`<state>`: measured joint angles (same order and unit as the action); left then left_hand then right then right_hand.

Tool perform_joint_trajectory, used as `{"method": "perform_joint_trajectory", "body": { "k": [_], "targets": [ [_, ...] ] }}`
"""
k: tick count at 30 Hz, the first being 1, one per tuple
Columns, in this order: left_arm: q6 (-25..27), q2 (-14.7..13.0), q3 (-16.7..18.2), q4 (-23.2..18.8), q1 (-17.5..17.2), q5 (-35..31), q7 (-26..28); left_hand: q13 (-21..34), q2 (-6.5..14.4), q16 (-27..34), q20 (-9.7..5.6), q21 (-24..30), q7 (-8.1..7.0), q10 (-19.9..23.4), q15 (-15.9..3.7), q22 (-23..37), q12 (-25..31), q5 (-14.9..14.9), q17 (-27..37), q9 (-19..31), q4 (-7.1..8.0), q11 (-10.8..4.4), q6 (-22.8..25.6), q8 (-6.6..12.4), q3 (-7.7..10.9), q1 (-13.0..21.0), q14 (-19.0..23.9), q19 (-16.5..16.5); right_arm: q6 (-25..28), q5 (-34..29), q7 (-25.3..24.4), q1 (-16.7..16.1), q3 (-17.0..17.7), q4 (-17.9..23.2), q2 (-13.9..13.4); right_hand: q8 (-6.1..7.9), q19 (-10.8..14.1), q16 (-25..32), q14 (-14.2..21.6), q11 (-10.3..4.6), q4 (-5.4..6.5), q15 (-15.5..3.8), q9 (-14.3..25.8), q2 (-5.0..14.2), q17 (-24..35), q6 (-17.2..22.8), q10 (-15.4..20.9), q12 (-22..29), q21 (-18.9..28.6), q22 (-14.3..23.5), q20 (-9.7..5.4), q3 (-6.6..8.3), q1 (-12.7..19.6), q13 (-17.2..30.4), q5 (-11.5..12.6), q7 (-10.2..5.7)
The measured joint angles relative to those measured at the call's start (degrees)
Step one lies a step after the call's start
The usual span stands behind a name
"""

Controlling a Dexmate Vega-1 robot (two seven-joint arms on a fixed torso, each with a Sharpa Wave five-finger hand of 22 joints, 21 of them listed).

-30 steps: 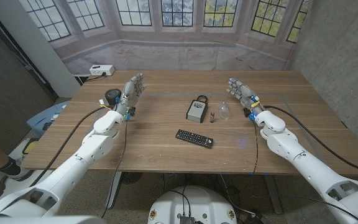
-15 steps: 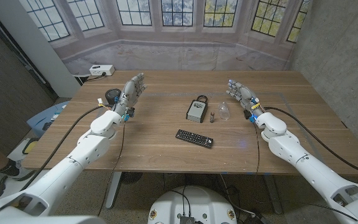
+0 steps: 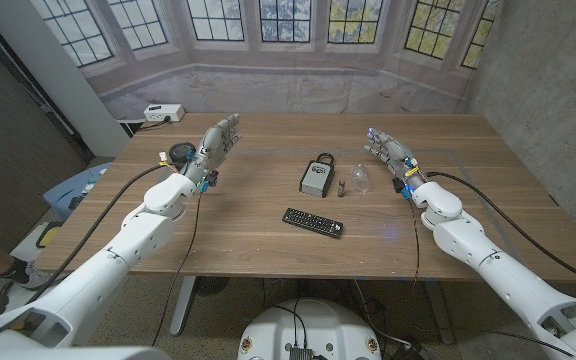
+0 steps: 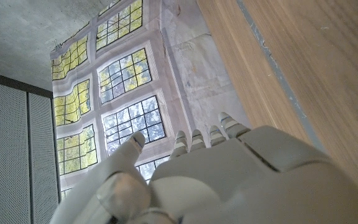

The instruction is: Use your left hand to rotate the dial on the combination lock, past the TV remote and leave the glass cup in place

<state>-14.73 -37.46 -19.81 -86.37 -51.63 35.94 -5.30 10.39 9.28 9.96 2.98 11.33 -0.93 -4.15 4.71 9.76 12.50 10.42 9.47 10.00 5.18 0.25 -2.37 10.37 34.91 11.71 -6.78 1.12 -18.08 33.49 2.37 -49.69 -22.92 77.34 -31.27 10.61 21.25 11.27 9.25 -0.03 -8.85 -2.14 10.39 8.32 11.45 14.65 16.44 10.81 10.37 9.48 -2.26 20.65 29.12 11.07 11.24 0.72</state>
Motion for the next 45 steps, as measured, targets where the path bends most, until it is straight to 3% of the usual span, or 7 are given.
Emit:
{"method": "perform_joint_trajectory", "body": {
  "k": [7,28,42,43,45],
  "targets": [
    [-0.4,-0.3,-0.8,0.5,1.2,-1.5,-1.8,0.1,-0.2,-0.2,1.87,-0.5,0.21,0.1,1.43,0.0,0.0,-0.3,0.0,0.0,-0.46,-0.05,-1.0,-0.28,0.34,0.2,-1.4,-1.2,-0.2,-0.6,-1.0,-0.7,0.2,1.3,-0.4,0.00,0.0,0.0,0.0,0.13,0.00,0.00,0.0,0.30,-0.3,0.0,0.1,0.0,0.0,0.0,0.00,0.00,0.3,0.0,0.0,0.00],
    [-1.8,-2.3,-3.4,0.7,4.3,-7.4,-3.9,0.2,-0.2,0.0,2.05,-0.5,-0.71,2.7,1.50,0.0,0.2,-0.3,0.0,0.0,-0.61,-0.24,-0.1,0.28,0.17,0.2,-1.5,-1.4,0.3,-2.4,-3.5,-1.1,0.6,3.8,-1.6,0.21,0.0,0.0,0.2,0.00,0.00,-0.20,0.0,0.00,-0.3,0.2,0.6,0.0,0.2,0.0,0.00,-0.01,0.6,-0.2,0.0,0.20],
    [-2.1,-3.2,-4.0,-1.2,3.9,-12.7,-2.9,0.1,-0.5,0.0,1.82,-0.5,-1.24,3.7,1.20,0.0,0.2,-0.3,0.3,0.0,-0.61,-0.56,1.9,0.70,0.17,0.0,-1.2,-1.2,0.6,-3.4,-4.0,-0.8,1.0,4.3,-2.2,0.21,0.0,0.0,0.2,0.00,0.01,-0.20,0.0,0.23,-0.3,0.4,0.6,0.2,0.2,0.0,0.00,-0.01,0.8,-0.2,0.2,0.00],
    [-2.0,-4.7,-5.3,-3.6,3.7,-13.4,-2.8,0.1,-0.7,0.0,1.82,-0.5,-1.42,3.7,1.20,0.0,0.2,-0.3,0.3,0.0,-0.61,-0.56,2.1,0.71,0.17,-0.3,-1.2,-1.2,0.6,-3.4,-4.1,-0.9,1.0,4.3,-2.3,0.21,0.0,0.0,0.2,0.00,0.01,-0.20,0.0,0.23,-0.3,0.4,0.6,0.2,0.2,0.0,0.00,-0.01,0.8,-0.2,0.2,0.00],
    [-1.9,-5.0,-5.6,-4.1,3.8,-14.5,-2.6,0.1,-0.8,0.0,1.82,-0.5,-1.42,3.7,1.21,0.0,0.2,-0.3,0.3,0.0,-0.60,-0.56,2.1,0.71,0.17,-0.4,-1.2,-1.2,0.5,-3.4,-4.1,-0.9,1.2,4.4,-2.4,0.21,0.0,0.0,0.2,0.00,0.01,-0.20,0.0,0.23,-0.3,0.4,0.6,0.2,0.2,0.0,0.00,-0.01,0.8,-0.2,0.2,0.00]
  ]
}}
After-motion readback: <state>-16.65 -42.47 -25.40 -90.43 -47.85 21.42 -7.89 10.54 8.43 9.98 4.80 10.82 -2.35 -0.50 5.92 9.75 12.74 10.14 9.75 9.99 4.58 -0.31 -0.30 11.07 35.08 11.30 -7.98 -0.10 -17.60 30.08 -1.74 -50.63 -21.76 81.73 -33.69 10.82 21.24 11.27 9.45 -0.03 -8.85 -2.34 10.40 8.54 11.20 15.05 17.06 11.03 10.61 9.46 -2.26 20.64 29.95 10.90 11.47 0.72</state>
